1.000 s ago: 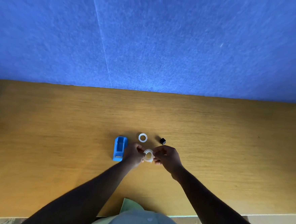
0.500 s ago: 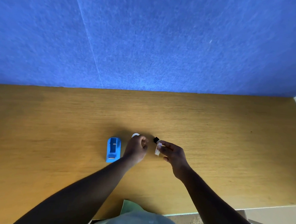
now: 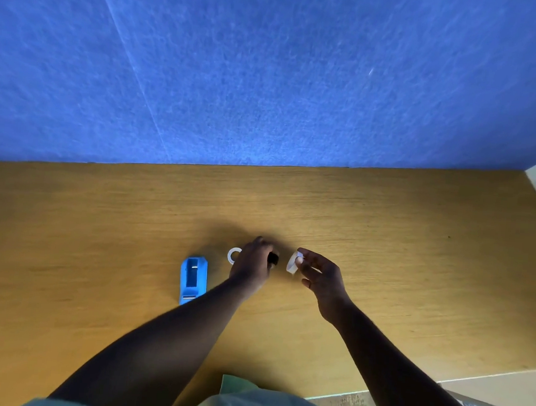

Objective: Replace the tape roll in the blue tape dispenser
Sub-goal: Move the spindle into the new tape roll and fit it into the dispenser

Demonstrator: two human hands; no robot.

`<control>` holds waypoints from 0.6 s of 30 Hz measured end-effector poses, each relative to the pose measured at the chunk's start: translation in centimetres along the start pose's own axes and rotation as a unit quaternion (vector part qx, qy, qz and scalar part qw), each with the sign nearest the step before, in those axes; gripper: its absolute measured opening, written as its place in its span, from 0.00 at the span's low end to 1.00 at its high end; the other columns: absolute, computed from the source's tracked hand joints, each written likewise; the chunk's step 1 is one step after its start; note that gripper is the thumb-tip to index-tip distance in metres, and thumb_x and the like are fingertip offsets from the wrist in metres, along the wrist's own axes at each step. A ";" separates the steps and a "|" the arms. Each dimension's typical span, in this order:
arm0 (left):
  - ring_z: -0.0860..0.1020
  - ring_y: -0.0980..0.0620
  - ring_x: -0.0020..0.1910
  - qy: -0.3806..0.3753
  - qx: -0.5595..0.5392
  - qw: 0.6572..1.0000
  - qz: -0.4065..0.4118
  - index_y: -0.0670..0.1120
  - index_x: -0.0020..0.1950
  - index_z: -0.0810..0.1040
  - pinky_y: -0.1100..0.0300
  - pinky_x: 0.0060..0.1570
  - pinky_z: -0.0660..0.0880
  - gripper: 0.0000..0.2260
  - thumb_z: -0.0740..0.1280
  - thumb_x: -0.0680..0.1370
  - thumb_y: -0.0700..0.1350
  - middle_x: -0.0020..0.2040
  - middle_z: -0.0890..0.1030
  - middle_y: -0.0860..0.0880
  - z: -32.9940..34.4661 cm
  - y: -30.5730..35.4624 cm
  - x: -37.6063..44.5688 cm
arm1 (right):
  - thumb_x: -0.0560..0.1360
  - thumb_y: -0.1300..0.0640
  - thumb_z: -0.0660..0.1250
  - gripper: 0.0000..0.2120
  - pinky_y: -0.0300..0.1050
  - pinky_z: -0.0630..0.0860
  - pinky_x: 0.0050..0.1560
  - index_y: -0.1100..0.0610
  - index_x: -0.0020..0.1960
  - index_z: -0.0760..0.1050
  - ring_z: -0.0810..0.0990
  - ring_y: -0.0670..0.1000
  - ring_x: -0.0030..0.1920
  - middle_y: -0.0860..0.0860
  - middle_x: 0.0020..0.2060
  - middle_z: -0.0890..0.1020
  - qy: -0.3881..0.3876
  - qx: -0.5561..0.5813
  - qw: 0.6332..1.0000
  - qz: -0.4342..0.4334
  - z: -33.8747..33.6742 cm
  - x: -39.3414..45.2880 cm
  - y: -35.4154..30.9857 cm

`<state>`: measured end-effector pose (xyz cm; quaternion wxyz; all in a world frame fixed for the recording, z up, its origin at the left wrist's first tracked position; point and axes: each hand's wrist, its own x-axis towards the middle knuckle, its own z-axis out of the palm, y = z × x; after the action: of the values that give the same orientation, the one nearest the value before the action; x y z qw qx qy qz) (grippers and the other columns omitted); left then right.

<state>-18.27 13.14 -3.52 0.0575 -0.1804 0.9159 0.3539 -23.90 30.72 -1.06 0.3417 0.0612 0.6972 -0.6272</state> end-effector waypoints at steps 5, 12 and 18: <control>0.81 0.55 0.46 0.023 -0.188 0.978 -0.089 0.44 0.58 0.82 0.71 0.42 0.72 0.12 0.76 0.75 0.40 0.49 0.84 0.50 -0.1 -0.7 -0.2 | 0.80 0.56 0.73 0.11 0.50 0.78 0.55 0.53 0.62 0.82 0.82 0.56 0.58 0.55 0.58 0.85 -0.016 -0.010 1.000 -0.009 0.1 0.5 0.0; 0.84 0.50 0.48 0.011 -0.395 0.916 -0.068 0.54 0.55 0.83 0.51 0.51 0.84 0.14 0.74 0.77 0.36 0.50 0.85 0.49 -2.8 -1.5 -2.7 | 0.76 0.56 0.76 0.18 0.50 0.84 0.59 0.56 0.65 0.81 0.83 0.60 0.64 0.59 0.62 0.83 -0.065 0.013 0.998 -0.023 1.0 0.4 -0.4; 0.85 0.49 0.51 0.060 -0.444 0.889 -0.091 0.54 0.52 0.85 0.50 0.54 0.83 0.16 0.75 0.74 0.33 0.50 0.88 0.49 -5.5 -2.3 -4.6 | 0.71 0.56 0.82 0.22 0.58 0.83 0.64 0.53 0.64 0.83 0.84 0.61 0.63 0.55 0.61 0.85 -0.116 0.009 0.992 -0.047 3.0 -0.4 -1.5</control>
<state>-13.04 9.29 0.19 -0.0516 -0.2908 0.6444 0.7053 -23.13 27.79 0.47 0.3897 -0.0421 0.6489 -0.6521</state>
